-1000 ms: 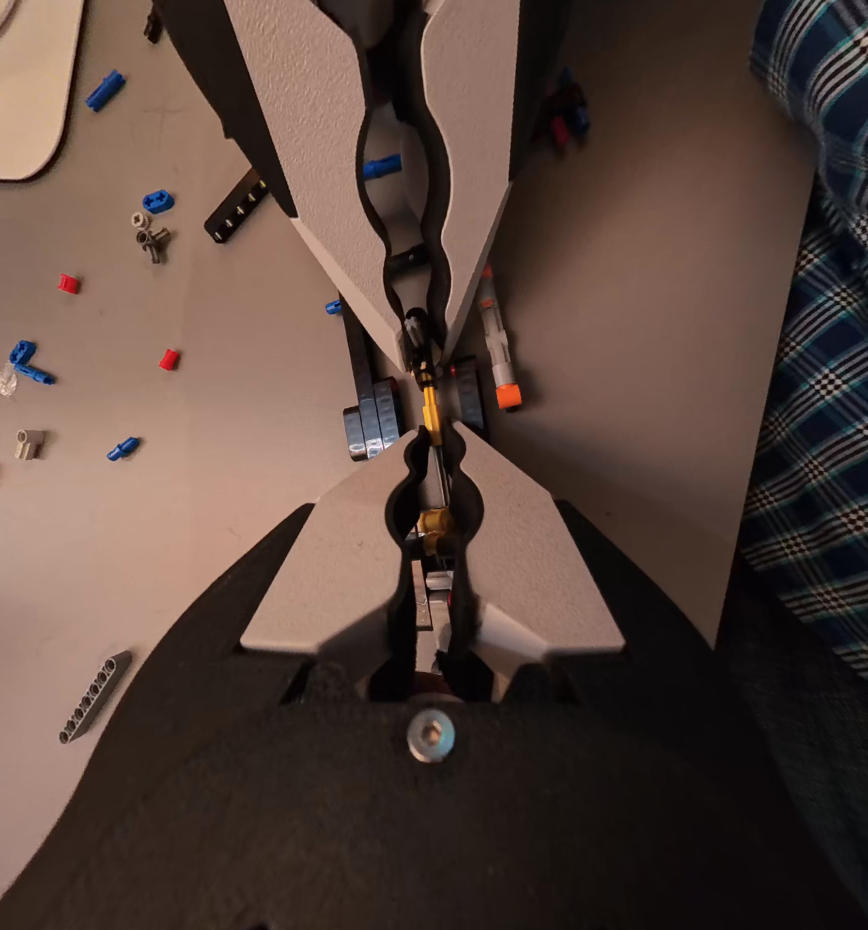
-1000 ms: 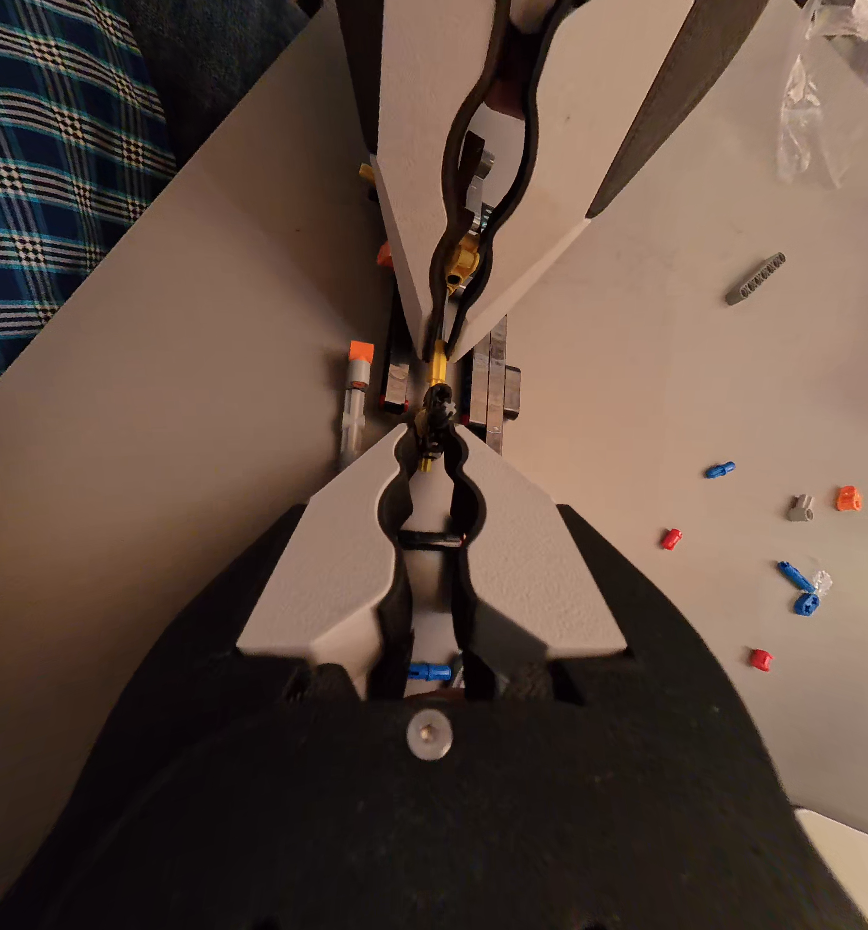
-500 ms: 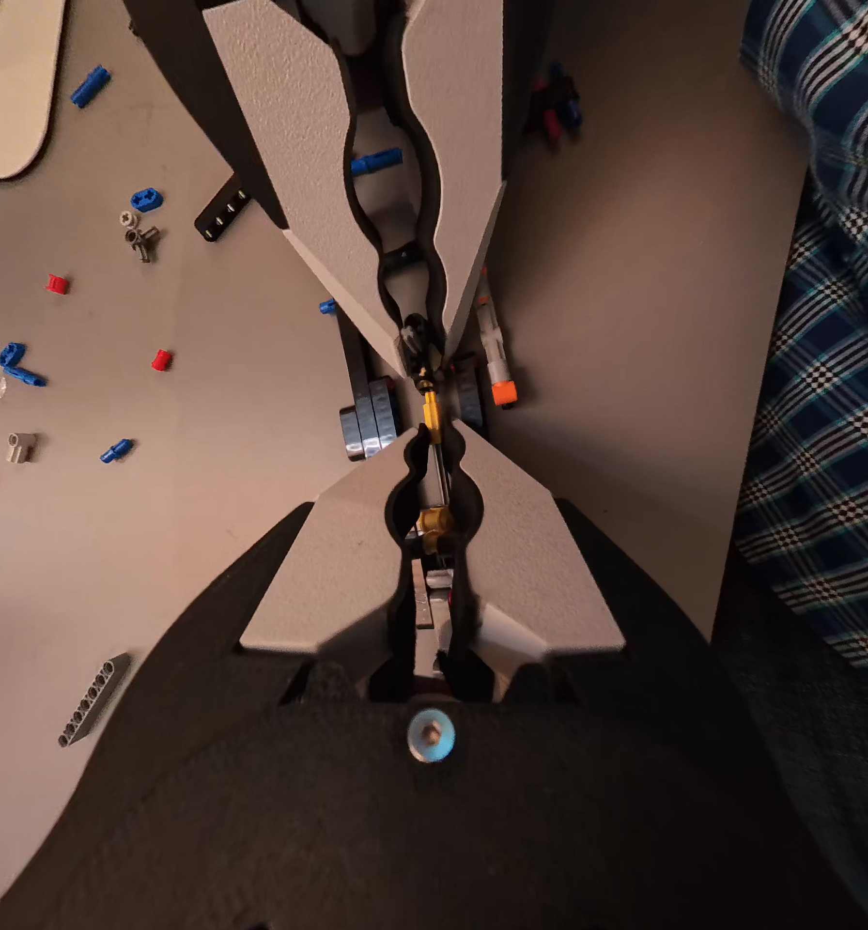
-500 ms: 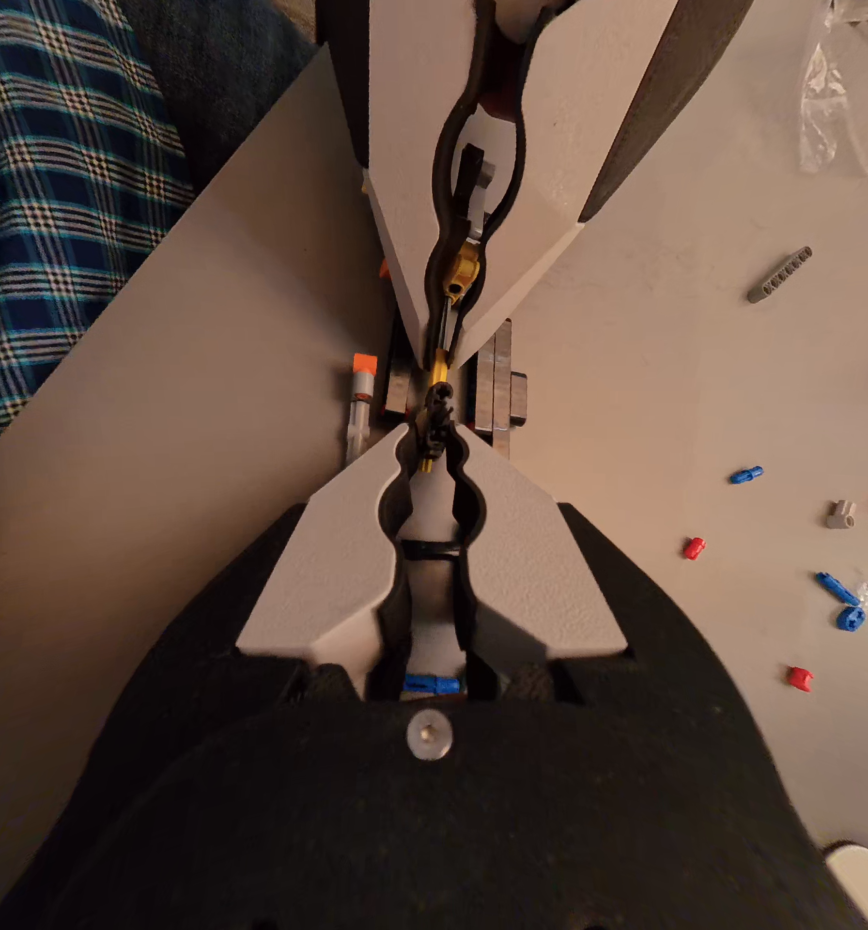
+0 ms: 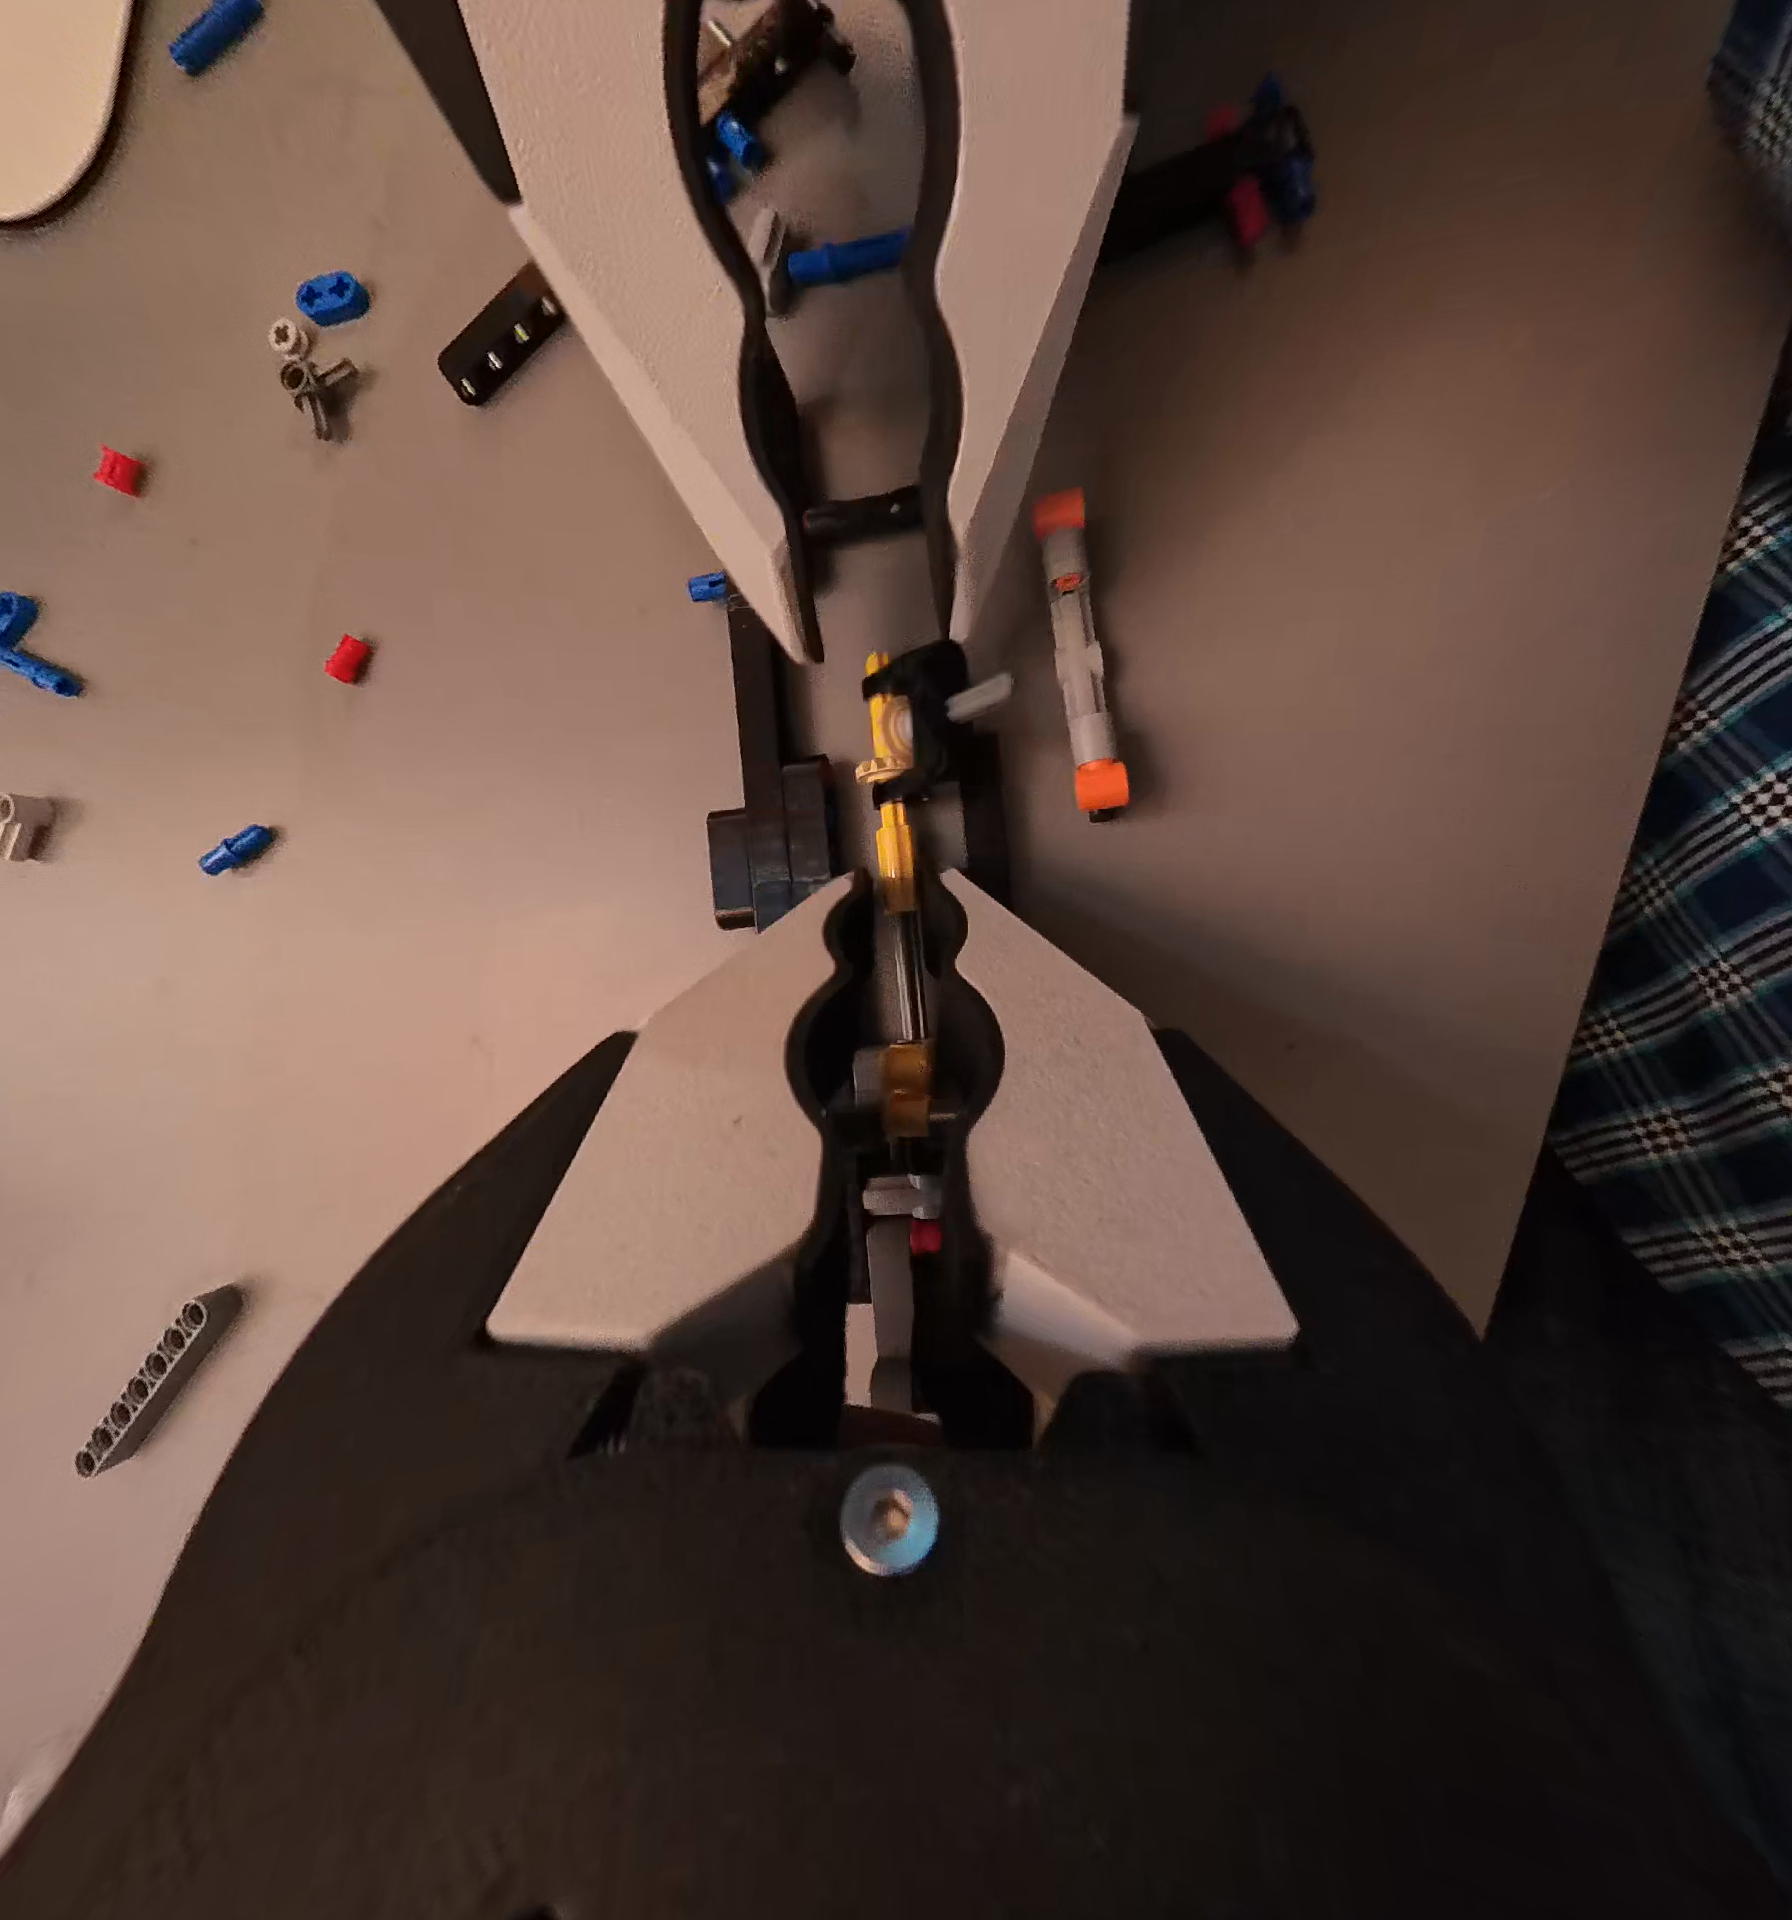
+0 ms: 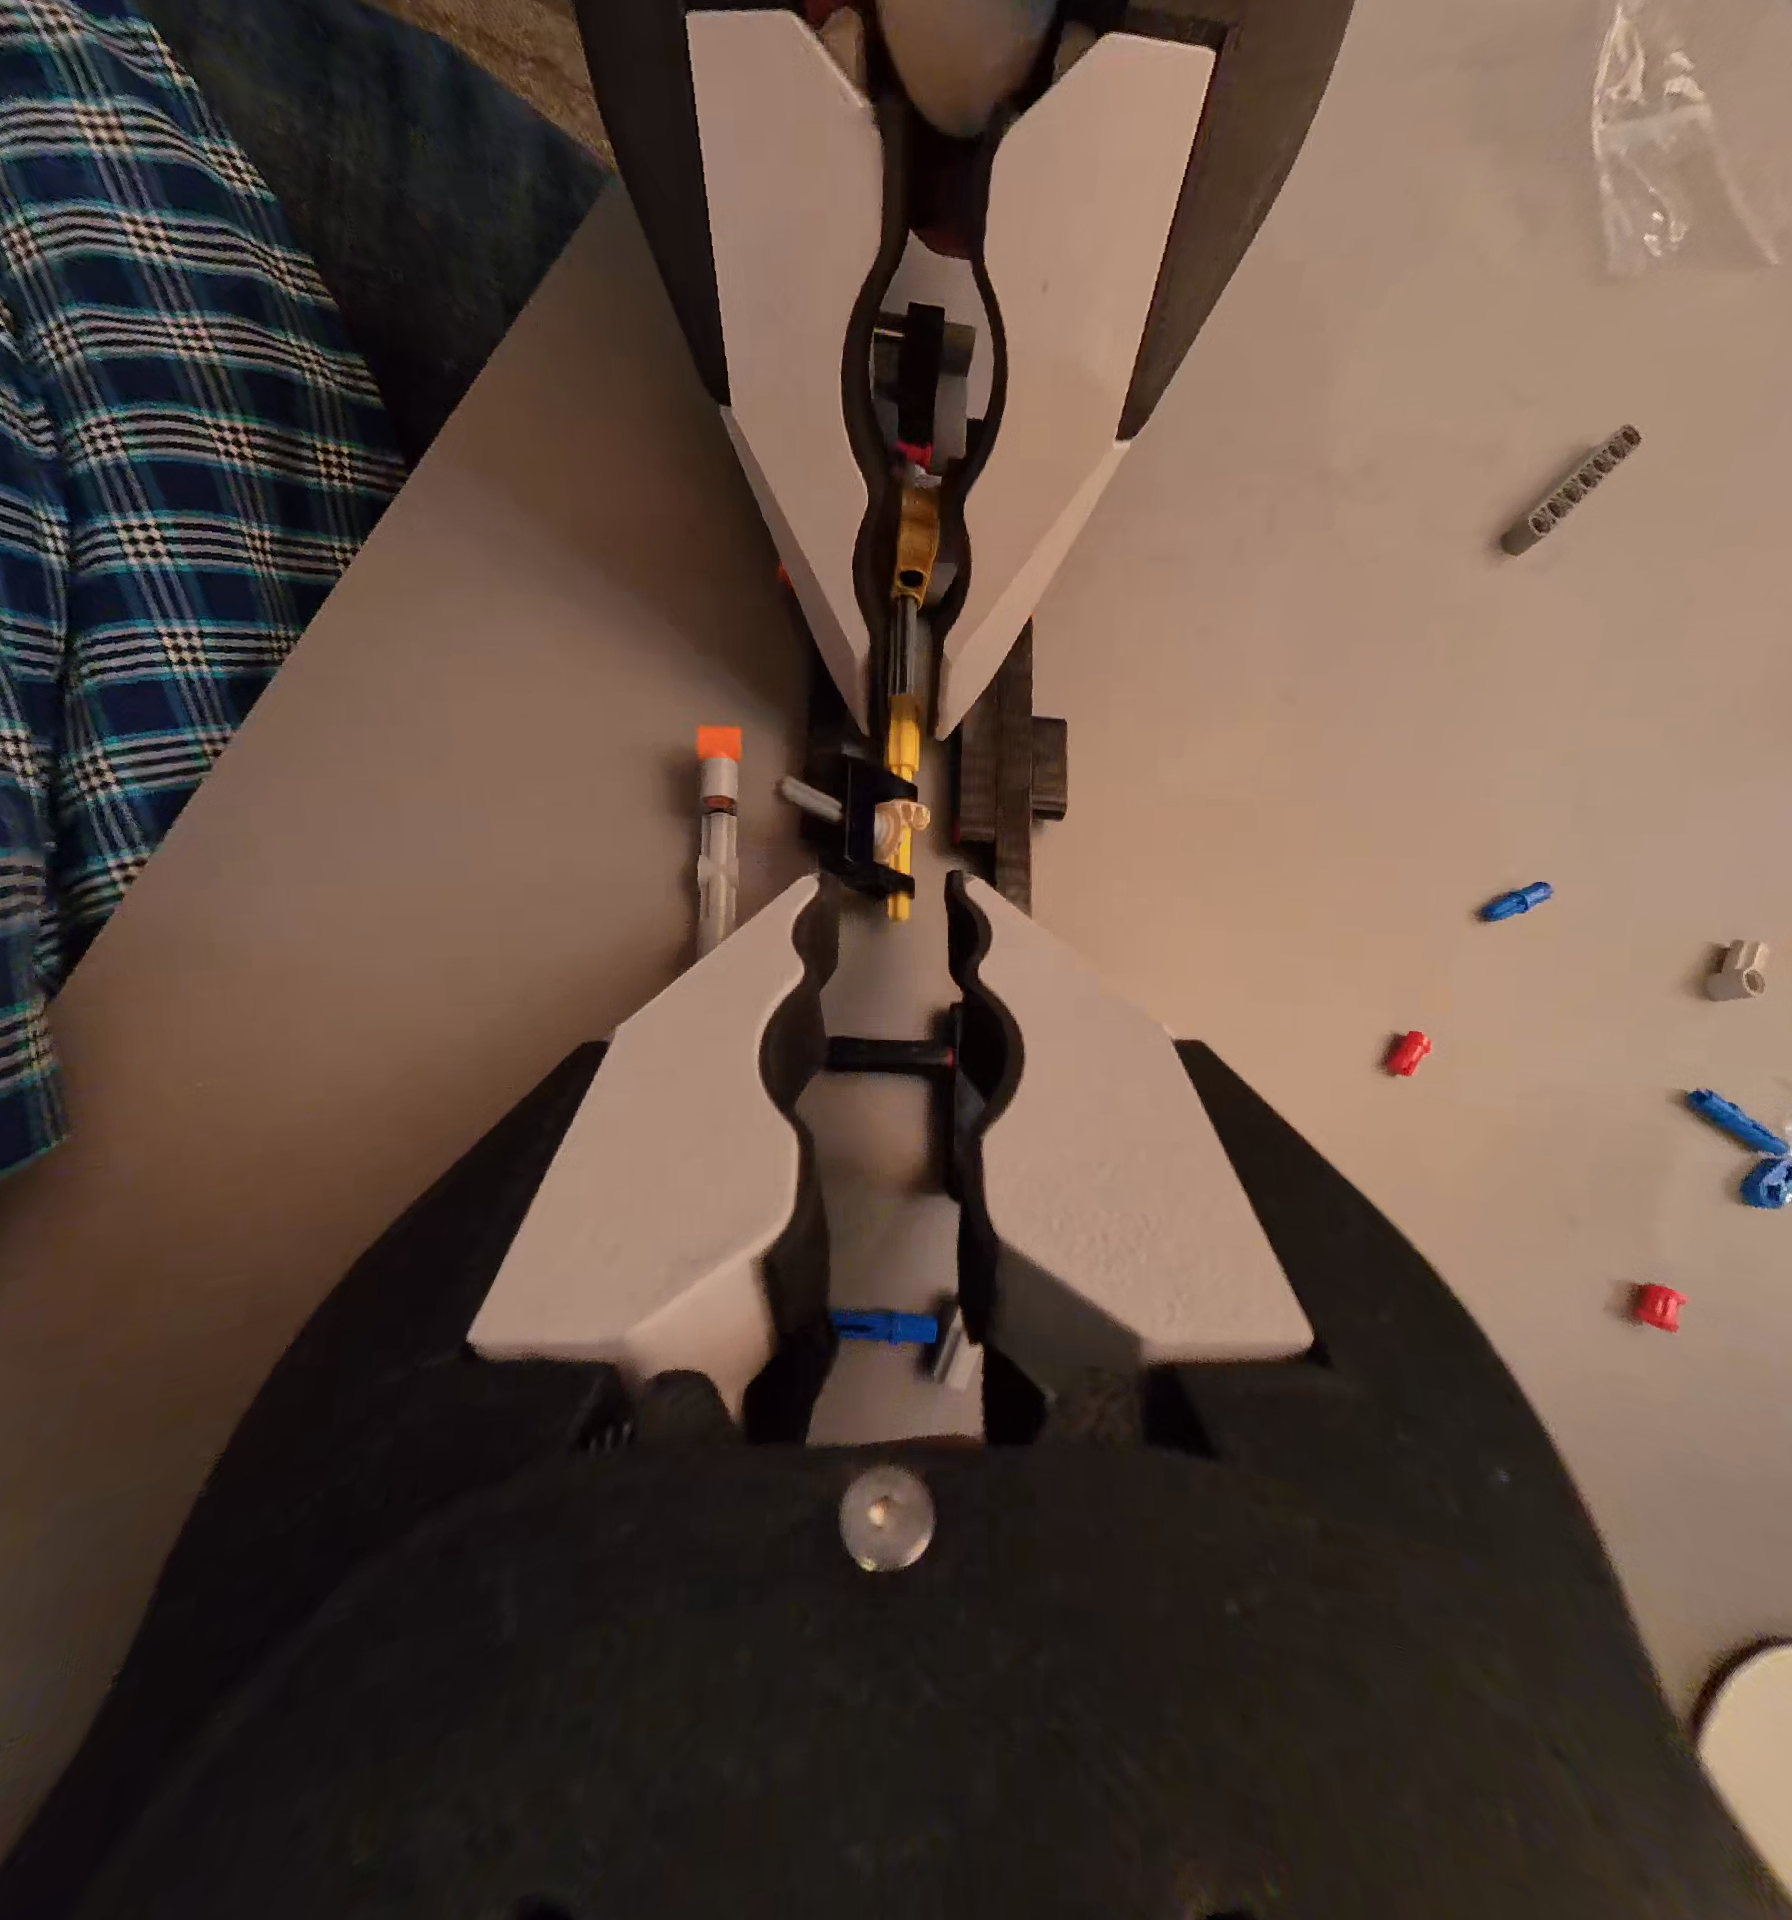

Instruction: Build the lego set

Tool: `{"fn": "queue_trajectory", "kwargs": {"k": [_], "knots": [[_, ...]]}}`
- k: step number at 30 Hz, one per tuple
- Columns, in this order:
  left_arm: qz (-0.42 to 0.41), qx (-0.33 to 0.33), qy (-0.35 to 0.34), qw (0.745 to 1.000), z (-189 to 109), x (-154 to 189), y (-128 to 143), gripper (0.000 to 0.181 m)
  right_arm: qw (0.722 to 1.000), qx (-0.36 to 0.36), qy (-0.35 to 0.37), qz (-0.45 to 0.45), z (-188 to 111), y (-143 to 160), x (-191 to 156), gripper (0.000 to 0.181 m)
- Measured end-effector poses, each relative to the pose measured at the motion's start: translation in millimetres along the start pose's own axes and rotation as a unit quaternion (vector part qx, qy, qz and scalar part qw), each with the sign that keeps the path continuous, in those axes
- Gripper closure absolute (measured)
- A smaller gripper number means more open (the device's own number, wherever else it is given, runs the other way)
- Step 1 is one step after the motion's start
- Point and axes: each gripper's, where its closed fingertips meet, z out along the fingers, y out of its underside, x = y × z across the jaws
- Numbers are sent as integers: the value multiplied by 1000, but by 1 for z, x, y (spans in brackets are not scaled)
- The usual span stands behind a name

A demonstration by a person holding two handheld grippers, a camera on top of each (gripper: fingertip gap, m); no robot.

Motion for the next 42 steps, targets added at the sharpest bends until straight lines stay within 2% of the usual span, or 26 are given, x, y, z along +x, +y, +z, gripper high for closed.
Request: {"fn": "queue_trajectory", "kwargs": {"k": [1,7,9,14,20,23,25,28,31,37,39,42], "knots": [[-2,2,-2,1000,0,0,0,174,1000,-1,1,3,-1,1,0,164],[-12,9,-11,1000,-3,-3,-3,167,1000,-1,12,13,-1,1,4,169],[-15,6,-12,1000,-4,-2,-2,156,1000,7,10,20,-5,-1,4,165],[-22,12,-16,1000,-8,-1,-4,151,999,11,-20,27,-18,-3,-10,153],[-32,17,-14,999,-11,-1,-6,148,999,-16,-34,-4,-11,3,-33,158],[-38,22,-14,999,-14,-1,-8,147,999,-31,-18,-8,-3,9,-33,175],[-38,20,-14,999,-17,-1,-7,147,1000,-24,-16,-5,-3,6,-35,176],[-46,1,-7,999,-19,1,0,137,1000,-20,-21,2,-7,4,-38,177],[-44,-20,-6,999,-18,1,6,121,999,-22,-27,22,-13,7,-40,177],[-59,-54,-11,997,-20,-2,20,109,995,-27,-15,96,-31,14,-37,177],[-76,-60,-5,995,-20,0,24,109,992,-25,-5,122,-34,13,-35,177],[-97,-64,7,993,-17,5,23,121,987,-23,10,160,-37,12,-30,177]]}}
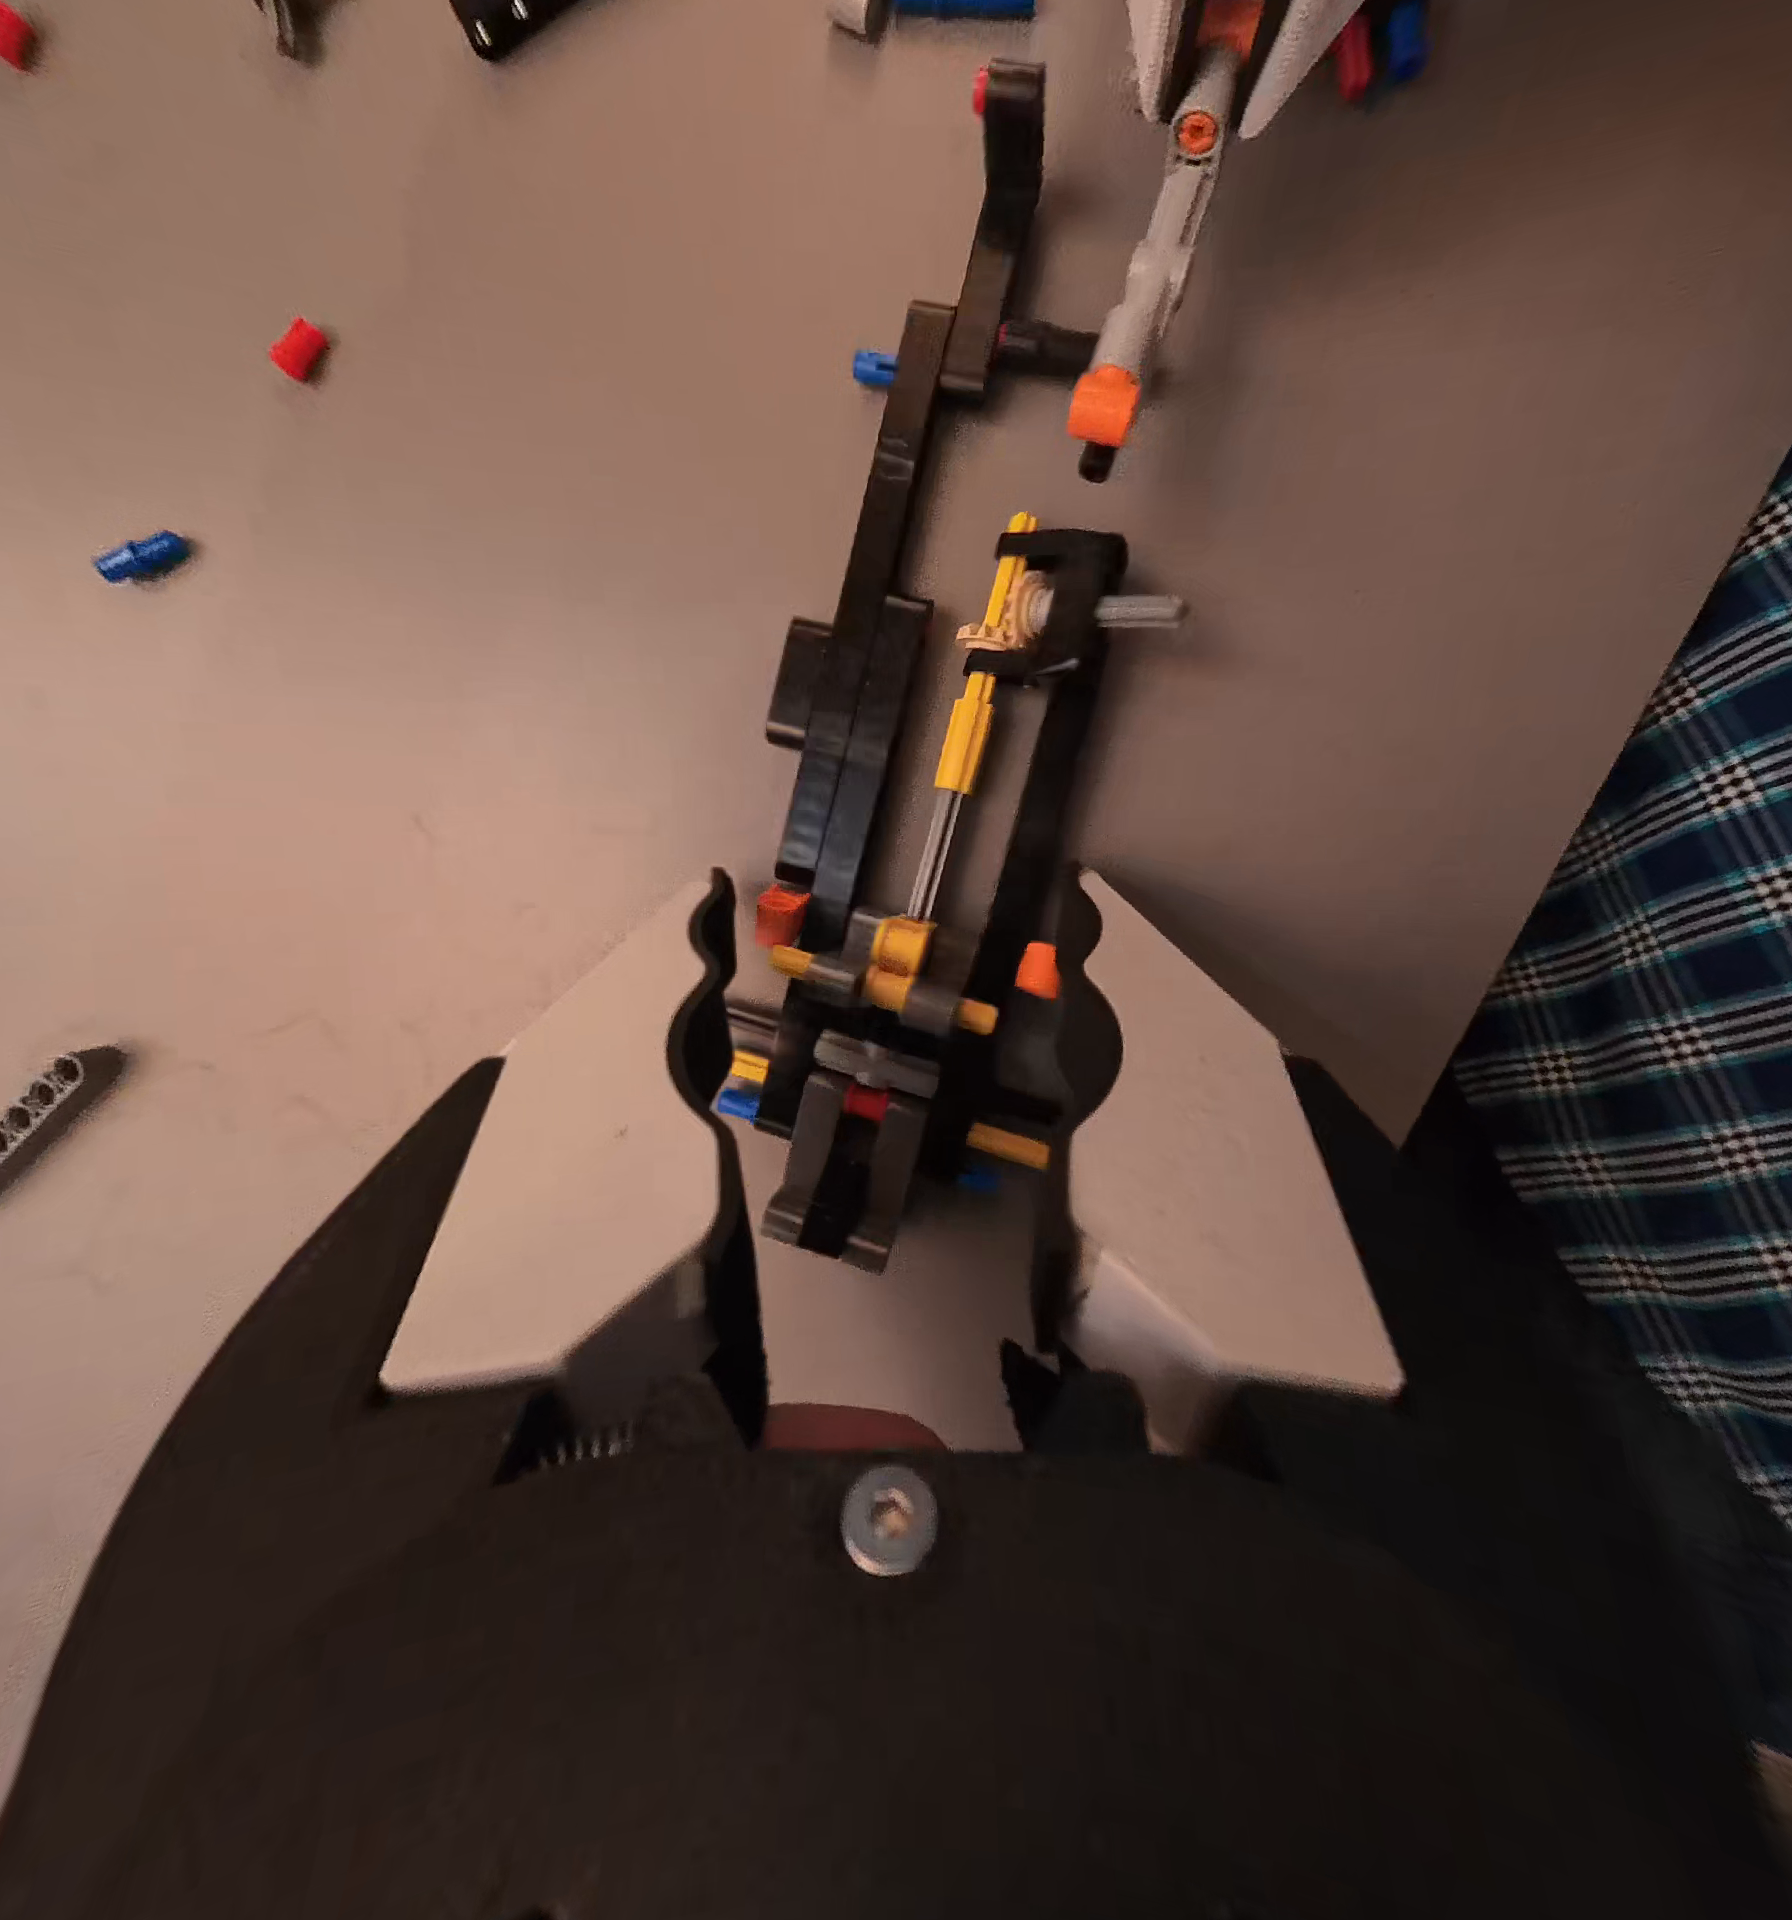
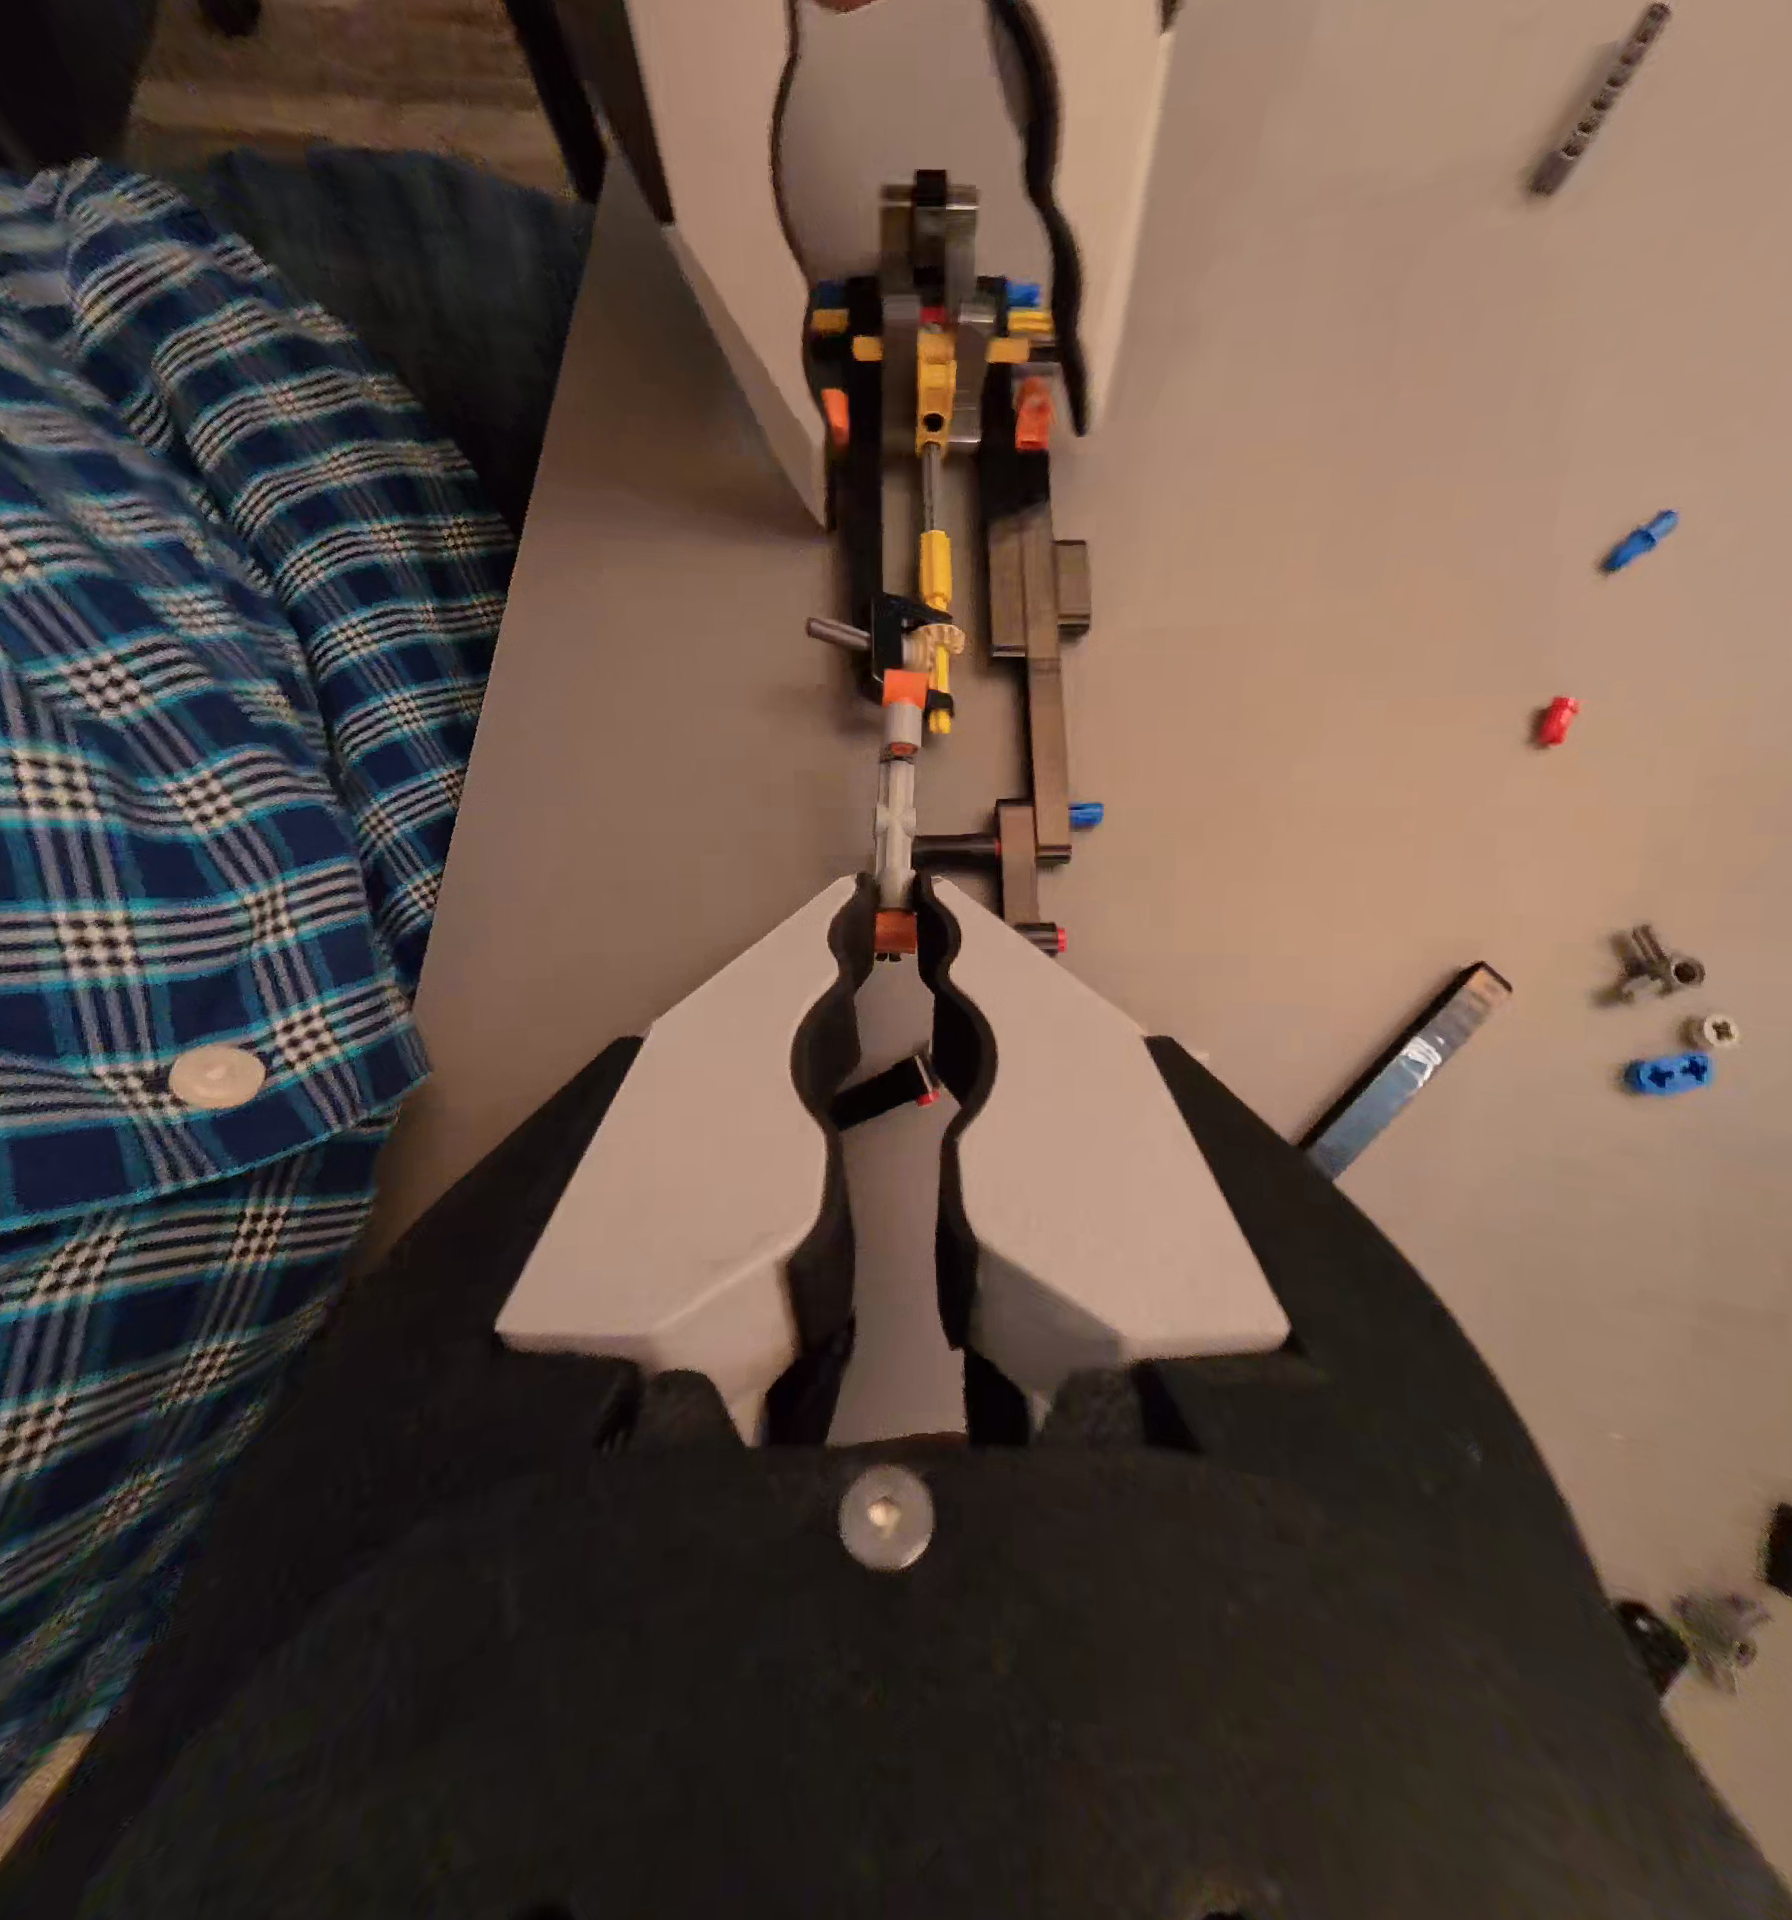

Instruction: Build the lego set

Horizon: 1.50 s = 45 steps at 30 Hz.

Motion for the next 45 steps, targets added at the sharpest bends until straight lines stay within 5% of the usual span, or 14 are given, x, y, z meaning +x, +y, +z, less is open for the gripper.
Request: {"fn": "queue_trajectory", "kwargs": {"k": [13,16,27,40,45], "knots": [[-169,-17,-110,979,9,-3,-20,128,991,-3,69,116,-3,8,26,177],[-199,-2,-138,970,10,-3,-24,118,989,-1,84,121,-7,11,33,177],[-145,27,-142,979,7,-6,-51,110,987,6,96,130,-15,17,37,176],[-183,45,-124,974,12,-22,-58,151,985,5,95,142,-8,14,38,176],[-184,30,-114,976,6,-22,-48,120,983,-3,104,148,-3,11,47,177]]}}
